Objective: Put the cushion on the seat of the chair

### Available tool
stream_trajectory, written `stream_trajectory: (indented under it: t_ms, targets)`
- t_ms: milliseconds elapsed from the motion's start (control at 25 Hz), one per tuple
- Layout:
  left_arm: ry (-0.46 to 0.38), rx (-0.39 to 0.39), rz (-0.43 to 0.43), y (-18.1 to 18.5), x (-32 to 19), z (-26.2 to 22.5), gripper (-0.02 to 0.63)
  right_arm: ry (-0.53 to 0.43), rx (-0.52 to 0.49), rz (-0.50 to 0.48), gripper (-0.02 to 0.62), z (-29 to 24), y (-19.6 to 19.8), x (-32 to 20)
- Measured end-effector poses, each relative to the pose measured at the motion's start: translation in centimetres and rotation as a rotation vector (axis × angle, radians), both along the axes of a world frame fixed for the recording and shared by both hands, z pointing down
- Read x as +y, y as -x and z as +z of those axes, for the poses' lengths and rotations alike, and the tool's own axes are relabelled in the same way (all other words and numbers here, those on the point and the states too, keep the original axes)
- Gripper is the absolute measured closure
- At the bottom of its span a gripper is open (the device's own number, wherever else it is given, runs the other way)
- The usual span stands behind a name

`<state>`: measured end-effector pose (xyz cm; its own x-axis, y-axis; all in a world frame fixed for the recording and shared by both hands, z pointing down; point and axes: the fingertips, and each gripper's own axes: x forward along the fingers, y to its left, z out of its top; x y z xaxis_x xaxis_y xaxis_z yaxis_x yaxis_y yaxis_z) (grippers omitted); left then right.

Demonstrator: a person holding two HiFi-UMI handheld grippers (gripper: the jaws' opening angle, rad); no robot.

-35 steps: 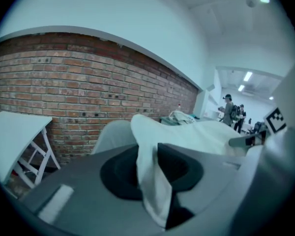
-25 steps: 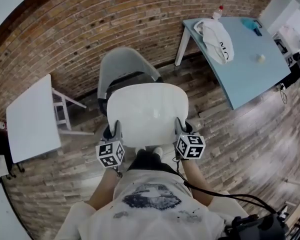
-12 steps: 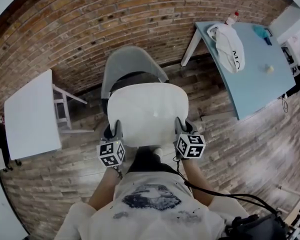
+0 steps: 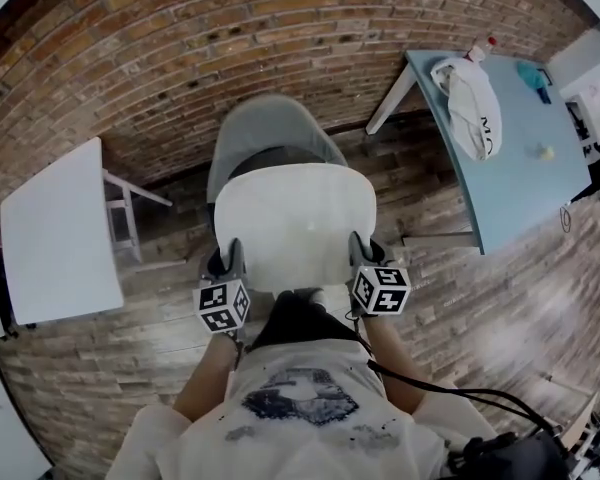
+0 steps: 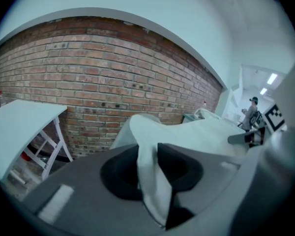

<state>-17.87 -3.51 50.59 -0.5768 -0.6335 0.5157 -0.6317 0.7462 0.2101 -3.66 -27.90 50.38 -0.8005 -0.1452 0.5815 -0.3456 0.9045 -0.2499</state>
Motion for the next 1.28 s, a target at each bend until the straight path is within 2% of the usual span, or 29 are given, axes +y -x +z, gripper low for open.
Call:
stream_trajectory:
  t_ms: [360,840,1280]
  targets:
    - [0.041,0.045,-0.064,1.7,-0.1,5.2,0.520,0.017,0.049,-0.075,0.549,5.4,3.5,-1.1]
    - [0.090,0.065,-0.155,4.7,-1.1,15.8,0.520,0.027,0.089,-0.204,0.549,15.6,8.7,-3.2]
    - [0.132,0.098,-0.199,4.9,-1.2,26.8,0.520,0.048,0.138,-0.223,0.551,26.8,9.9,-3.8]
